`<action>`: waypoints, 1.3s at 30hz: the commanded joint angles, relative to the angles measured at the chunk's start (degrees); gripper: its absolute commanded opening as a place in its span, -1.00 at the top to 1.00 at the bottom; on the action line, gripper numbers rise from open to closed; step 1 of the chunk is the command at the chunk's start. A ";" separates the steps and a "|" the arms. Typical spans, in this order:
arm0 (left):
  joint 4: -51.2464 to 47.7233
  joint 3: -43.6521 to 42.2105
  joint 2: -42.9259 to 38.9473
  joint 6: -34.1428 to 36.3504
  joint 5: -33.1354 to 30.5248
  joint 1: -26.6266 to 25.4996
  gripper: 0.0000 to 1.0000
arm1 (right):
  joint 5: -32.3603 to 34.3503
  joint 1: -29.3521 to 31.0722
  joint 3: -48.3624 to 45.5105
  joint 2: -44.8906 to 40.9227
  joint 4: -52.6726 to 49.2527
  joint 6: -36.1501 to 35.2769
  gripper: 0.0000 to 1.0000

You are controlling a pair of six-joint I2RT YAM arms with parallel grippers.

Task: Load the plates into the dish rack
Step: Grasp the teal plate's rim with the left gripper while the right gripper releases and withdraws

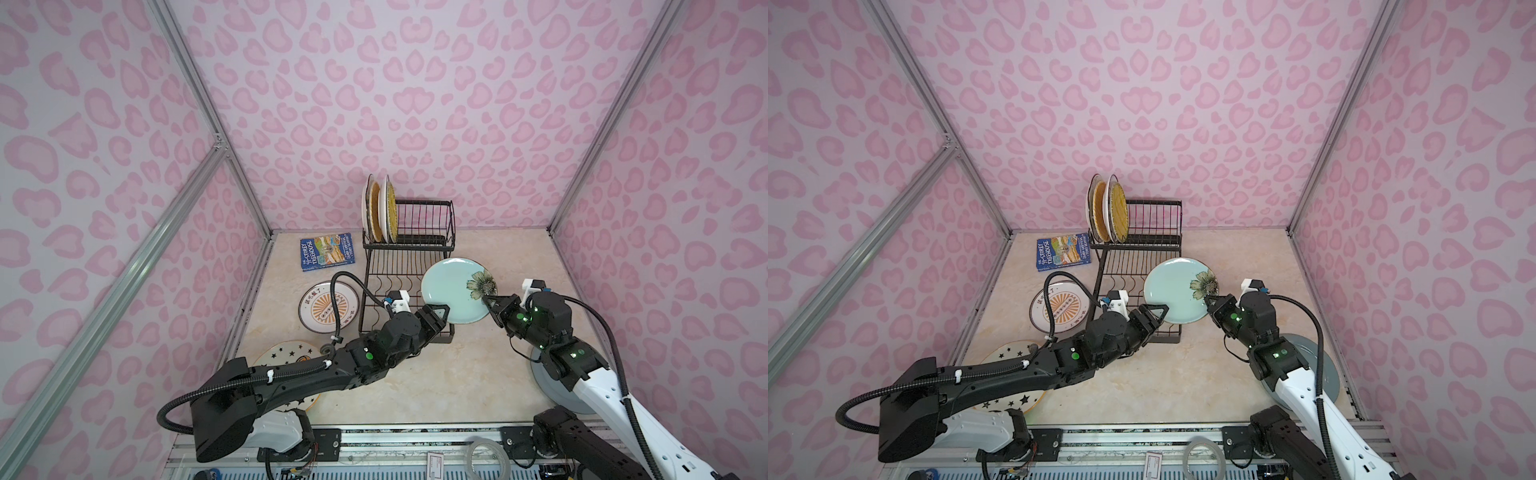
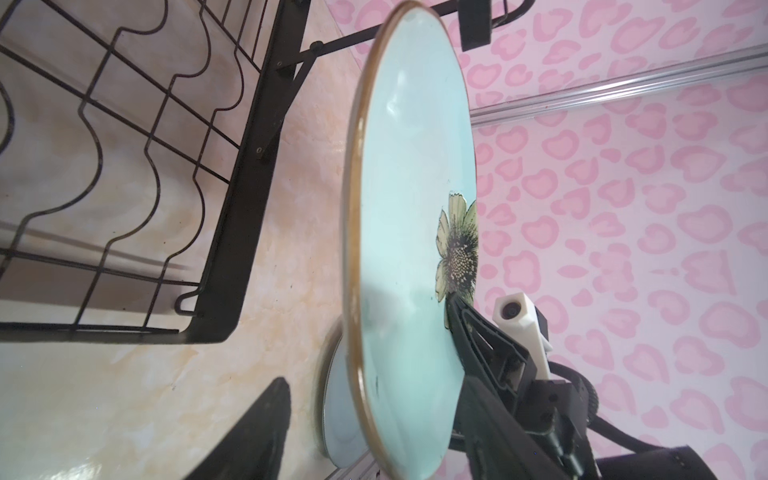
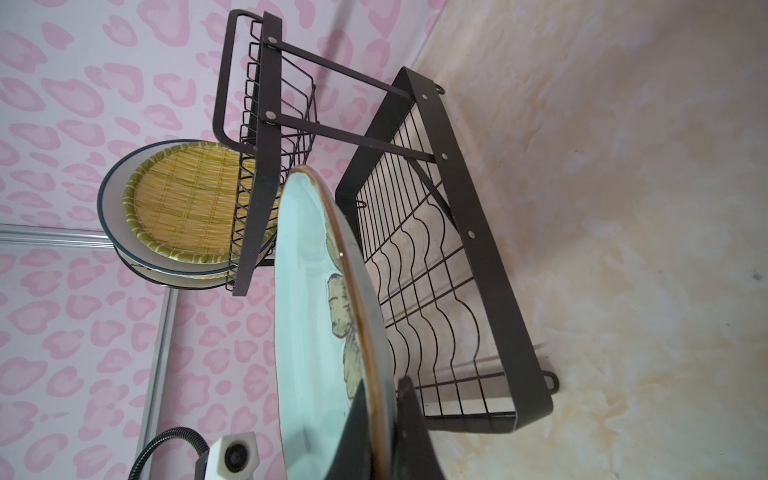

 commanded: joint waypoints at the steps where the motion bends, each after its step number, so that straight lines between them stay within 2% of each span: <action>1: 3.06 1.35 2.42 -6.16 -1.17 -0.15 -0.17 | 0.23 0.10 -0.16 -0.32 7.33 0.44 1.00; 12: 11.46 3.19 11.05 -12.09 1.38 -0.80 0.07 | -0.74 0.03 -0.71 -1.83 6.75 -0.75 1.00; 16: 12.87 3.79 12.39 -12.64 0.81 -1.26 0.25 | -0.84 0.03 -0.75 -2.32 5.94 -1.28 1.00; 22: 13.18 4.16 13.33 -13.58 0.44 -1.92 0.70 | -0.32 0.03 -1.01 -2.77 5.53 -1.77 1.00; 24: 13.00 4.34 13.32 -13.31 0.44 -1.90 0.92 | -0.44 0.09 -1.22 -2.88 5.82 -1.75 1.00; 29: 10.48 4.86 11.65 -9.53 -0.95 -2.40 0.94 | -0.63 0.03 -1.78 -4.18 5.24 -2.27 1.00; 31: 8.40 5.21 10.22 -6.97 -2.37 -2.95 0.94 | 0.09 0.03 -1.54 -5.11 3.61 -4.02 0.65; 33: 4.34 5.45 8.01 -4.24 -4.79 -3.84 0.94 | 0.94 -0.15 -0.22 -5.52 0.73 -7.44 0.14; 34: 2.38 5.48 6.84 -3.20 -6.14 -4.31 0.94 | 0.96 -0.30 0.67 -5.14 -0.27 -9.51 -0.02; 36: -2.06 5.23 3.72 -0.44 -9.74 -5.60 0.94 | 0.50 -0.72 3.64 -2.99 -3.77 -14.14 -0.29; 39: -10.81 5.23 -0.92 2.62 -15.83 -7.85 0.94 | -2.97 -2.14 6.59 0.12 -4.86 -18.27 -0.55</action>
